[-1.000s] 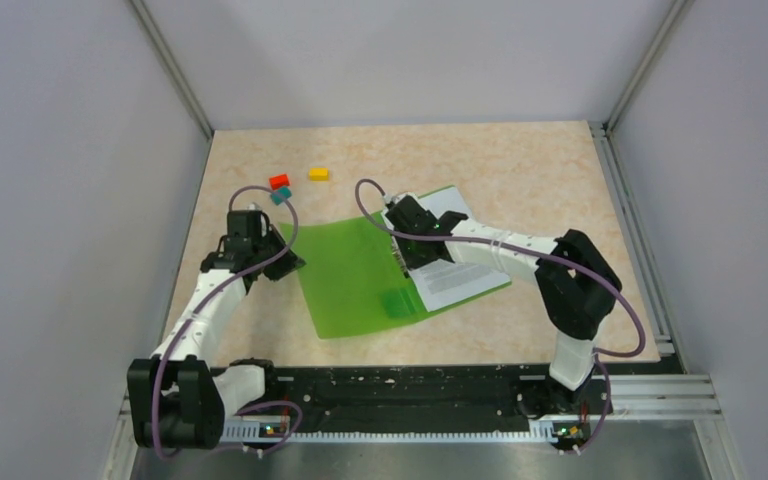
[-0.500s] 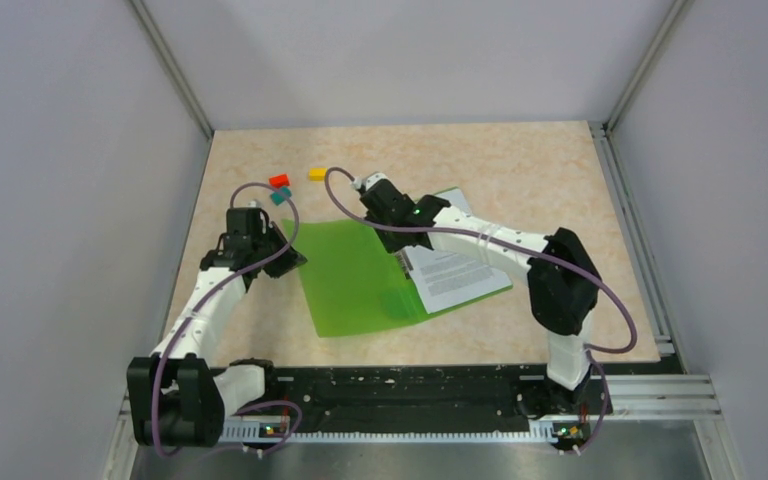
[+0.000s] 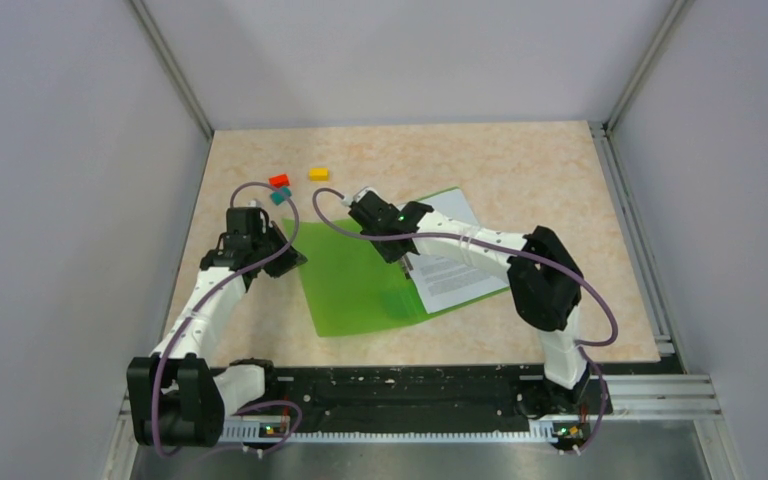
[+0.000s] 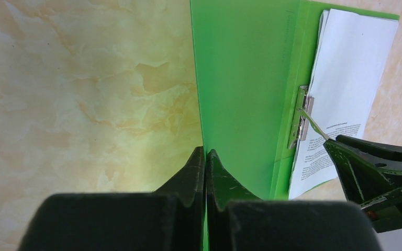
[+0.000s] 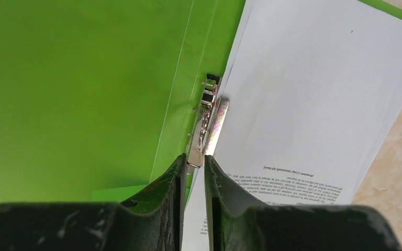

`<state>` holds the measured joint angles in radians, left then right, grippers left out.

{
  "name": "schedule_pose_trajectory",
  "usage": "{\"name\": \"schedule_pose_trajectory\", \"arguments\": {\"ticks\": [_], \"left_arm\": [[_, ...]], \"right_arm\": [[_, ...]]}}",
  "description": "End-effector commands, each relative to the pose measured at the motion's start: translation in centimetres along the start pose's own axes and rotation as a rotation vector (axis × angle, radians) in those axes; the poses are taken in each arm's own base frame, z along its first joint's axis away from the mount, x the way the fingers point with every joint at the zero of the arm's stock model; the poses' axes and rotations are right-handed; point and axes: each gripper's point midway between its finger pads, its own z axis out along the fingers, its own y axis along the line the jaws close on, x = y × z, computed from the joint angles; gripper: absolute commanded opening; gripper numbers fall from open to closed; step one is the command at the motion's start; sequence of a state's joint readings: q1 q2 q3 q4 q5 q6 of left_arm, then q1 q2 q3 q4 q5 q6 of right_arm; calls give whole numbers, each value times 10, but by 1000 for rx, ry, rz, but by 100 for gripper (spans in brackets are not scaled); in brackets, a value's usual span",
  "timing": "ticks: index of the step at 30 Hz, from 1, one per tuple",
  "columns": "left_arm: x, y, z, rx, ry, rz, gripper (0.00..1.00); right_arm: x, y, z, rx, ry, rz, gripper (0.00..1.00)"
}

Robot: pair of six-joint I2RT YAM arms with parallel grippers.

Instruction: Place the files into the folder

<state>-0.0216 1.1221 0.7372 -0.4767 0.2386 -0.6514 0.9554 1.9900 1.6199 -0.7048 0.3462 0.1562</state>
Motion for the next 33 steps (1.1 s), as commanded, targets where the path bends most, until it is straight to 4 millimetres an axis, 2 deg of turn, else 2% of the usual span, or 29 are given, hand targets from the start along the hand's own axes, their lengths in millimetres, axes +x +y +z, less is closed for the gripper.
{"name": "schedule_pose_trajectory", "arguments": {"ticks": [1,16,33], "left_arm": [[-9,-7,-3,16,-19,33,0],[-10,-4,-1,0,-23,27,0],[-12,6,1,-56,-36,6,0]], "right_arm": [[-19,-1,-9,27,-49,-5,18],[4,4,-5,-6,1,5,5],[57,4,5,-8,88,34,0]]}}
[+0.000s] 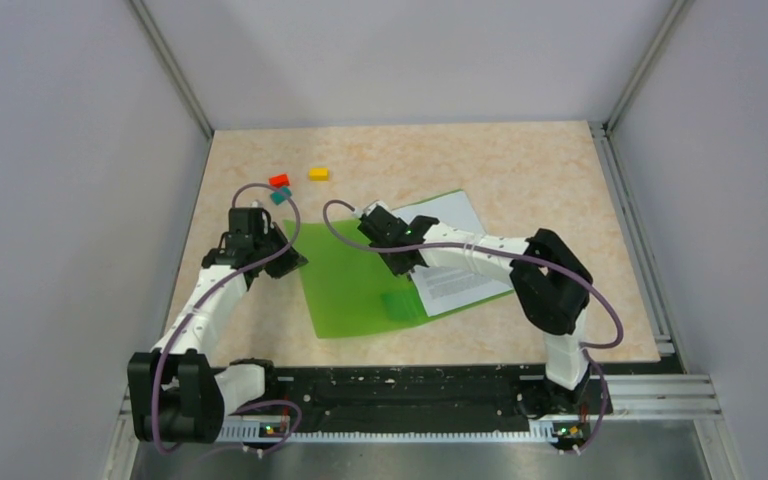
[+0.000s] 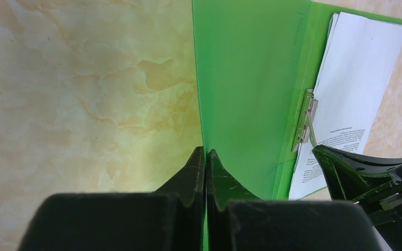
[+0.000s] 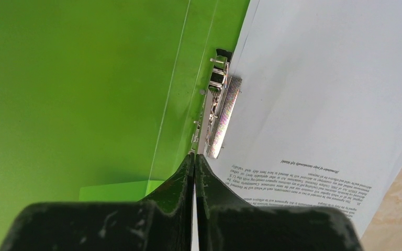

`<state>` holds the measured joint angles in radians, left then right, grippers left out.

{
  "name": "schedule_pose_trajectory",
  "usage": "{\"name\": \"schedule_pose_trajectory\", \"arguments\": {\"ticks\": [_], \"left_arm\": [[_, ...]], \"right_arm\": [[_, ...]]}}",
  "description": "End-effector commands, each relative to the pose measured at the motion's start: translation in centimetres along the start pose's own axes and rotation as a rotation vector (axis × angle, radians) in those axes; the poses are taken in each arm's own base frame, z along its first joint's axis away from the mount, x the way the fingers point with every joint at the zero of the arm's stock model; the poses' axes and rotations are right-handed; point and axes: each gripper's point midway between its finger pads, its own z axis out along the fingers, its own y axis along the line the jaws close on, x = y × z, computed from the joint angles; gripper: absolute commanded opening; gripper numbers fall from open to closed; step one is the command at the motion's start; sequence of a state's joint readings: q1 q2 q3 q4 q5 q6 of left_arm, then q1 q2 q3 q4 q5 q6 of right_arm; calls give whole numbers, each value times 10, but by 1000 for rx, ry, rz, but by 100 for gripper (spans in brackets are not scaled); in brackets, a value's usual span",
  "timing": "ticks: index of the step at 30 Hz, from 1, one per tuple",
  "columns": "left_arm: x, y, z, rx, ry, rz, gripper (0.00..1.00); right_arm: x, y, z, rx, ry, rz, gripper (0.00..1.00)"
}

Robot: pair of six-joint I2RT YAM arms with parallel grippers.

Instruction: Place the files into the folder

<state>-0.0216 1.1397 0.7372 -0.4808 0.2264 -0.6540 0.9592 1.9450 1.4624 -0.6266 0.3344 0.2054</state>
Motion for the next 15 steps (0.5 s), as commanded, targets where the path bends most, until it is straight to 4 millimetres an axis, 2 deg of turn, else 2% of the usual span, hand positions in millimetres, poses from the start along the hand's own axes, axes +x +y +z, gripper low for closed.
{"name": "schedule_pose_trajectory", "arguments": {"ticks": [1,15], "left_arm": [[-13,2,-3,-35,-44,12,0],[-12,7,-1,-52,-40,3,0]], "right_arm": [[27,-1,-3,2,60,0,0],[63,-14,13,29,122,25,0]]}}
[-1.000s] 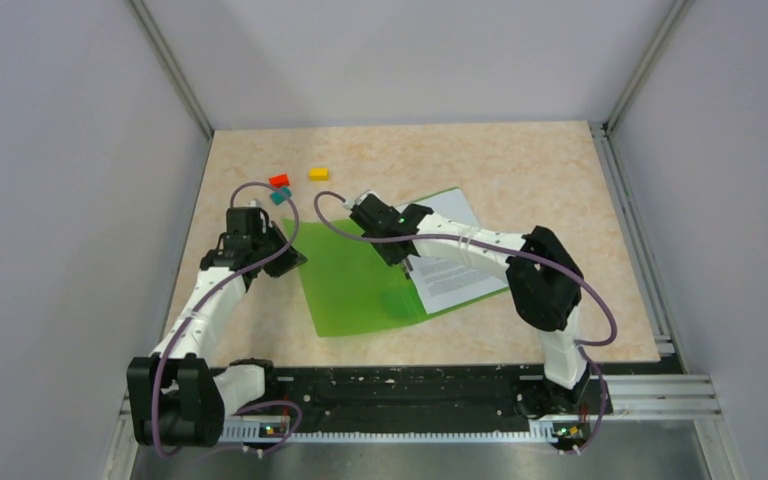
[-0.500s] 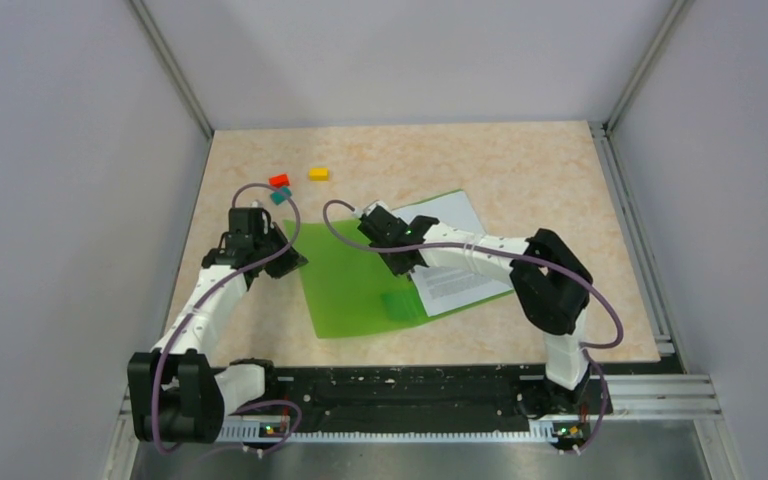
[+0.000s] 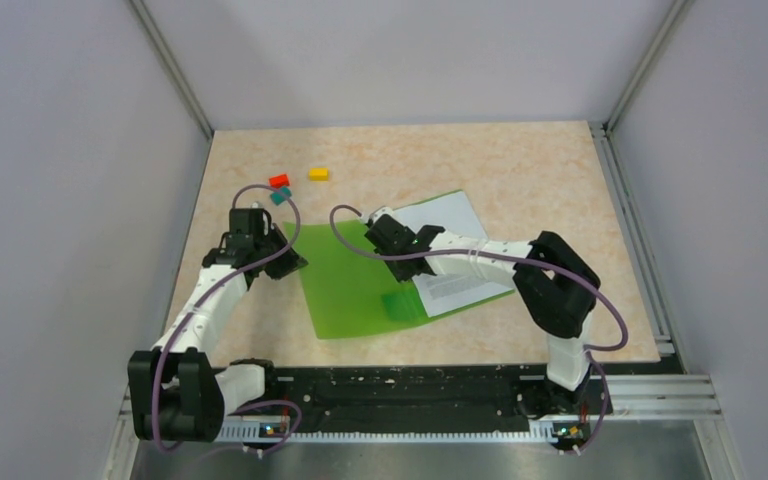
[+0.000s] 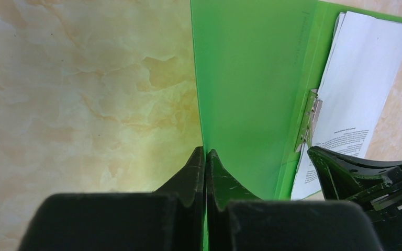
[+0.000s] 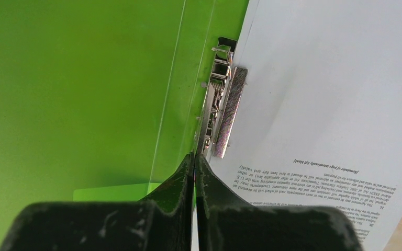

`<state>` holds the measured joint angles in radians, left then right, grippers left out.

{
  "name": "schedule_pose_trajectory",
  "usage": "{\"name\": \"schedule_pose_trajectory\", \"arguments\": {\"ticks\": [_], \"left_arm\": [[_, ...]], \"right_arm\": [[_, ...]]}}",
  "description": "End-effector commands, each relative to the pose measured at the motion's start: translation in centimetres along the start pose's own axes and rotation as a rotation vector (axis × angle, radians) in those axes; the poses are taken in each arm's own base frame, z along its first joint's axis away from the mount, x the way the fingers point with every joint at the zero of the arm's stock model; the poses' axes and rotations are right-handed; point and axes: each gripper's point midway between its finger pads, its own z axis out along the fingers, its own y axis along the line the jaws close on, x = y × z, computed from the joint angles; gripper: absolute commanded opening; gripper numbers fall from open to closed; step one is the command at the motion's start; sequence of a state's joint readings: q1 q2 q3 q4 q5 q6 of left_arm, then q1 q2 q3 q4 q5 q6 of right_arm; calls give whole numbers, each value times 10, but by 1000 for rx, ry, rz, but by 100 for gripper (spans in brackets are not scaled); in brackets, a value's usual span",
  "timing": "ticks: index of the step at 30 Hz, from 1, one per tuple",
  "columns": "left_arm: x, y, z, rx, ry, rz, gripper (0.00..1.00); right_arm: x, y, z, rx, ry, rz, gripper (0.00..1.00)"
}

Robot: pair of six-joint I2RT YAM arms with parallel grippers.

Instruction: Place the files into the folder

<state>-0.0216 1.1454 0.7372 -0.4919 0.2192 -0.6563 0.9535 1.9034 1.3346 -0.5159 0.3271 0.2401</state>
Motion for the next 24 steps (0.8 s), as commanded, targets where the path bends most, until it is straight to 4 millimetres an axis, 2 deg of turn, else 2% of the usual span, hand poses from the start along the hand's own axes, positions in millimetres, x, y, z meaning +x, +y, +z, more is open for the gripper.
{"name": "schedule_pose_trajectory", "arguments": {"ticks": [1,7,24], "left_arm": [[-14,4,-2,-36,-48,9,0],[-14,6,-2,-45,-49,9,0],[-12,10,0,-57,-41,3,0]], "right_arm": [[47,-16,4,43,143,-21,0],[60,-24,9,71,171,-15,0],[77,-36,16,109,209,-3,0]]}}
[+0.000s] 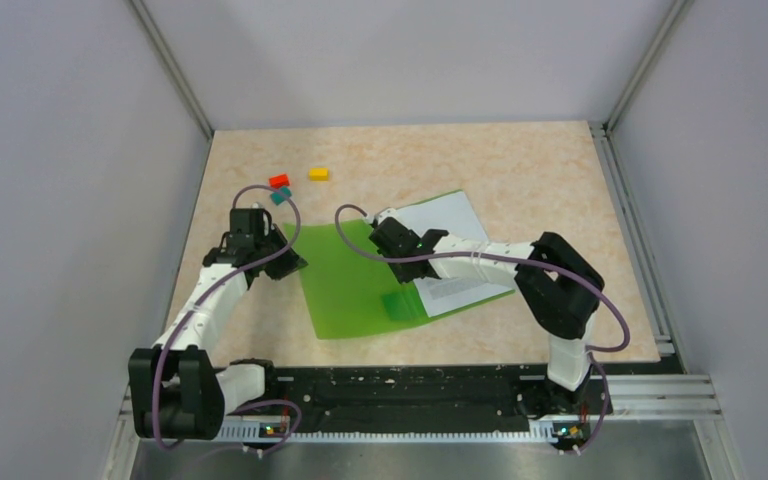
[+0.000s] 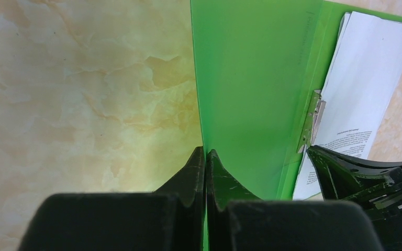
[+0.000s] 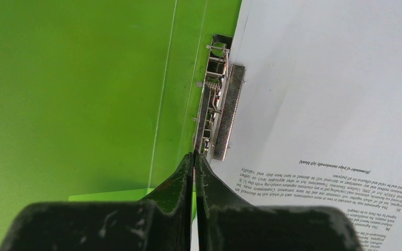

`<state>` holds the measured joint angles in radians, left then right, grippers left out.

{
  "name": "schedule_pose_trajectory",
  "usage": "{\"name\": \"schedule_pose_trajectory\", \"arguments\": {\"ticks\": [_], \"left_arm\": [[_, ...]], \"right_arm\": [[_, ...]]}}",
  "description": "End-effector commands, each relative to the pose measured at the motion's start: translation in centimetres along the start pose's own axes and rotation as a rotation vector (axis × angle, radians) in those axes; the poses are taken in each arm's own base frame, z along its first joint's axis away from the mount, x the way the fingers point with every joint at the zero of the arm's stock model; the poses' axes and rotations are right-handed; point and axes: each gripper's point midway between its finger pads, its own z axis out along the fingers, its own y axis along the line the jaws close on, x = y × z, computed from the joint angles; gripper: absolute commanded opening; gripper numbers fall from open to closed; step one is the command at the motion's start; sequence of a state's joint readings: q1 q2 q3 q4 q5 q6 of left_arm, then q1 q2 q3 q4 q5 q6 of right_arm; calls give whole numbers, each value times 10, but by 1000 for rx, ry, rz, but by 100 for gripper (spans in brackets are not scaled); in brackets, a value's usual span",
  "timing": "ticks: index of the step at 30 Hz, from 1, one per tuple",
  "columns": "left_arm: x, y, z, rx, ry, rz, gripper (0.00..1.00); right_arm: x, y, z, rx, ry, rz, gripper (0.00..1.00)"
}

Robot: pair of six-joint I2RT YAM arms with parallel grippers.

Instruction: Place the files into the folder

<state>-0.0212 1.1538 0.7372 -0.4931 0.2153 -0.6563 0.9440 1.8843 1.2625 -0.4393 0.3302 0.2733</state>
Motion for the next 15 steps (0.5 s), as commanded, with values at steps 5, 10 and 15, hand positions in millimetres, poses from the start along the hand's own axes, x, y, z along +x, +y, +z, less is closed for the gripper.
{"name": "schedule_pose_trajectory", "arguments": {"ticks": [5,10,15], "left_arm": [[-12,9,-1,-51,-45,5,0],[-12,10,-1,-52,-43,3,0],[-12,9,-1,-51,-43,3,0]], "right_arm": [[75,-40,9,129,239,-52,0],[81,-46,10,147,253,-40,0],[84,-50,10,162,258,-33,0]]}}
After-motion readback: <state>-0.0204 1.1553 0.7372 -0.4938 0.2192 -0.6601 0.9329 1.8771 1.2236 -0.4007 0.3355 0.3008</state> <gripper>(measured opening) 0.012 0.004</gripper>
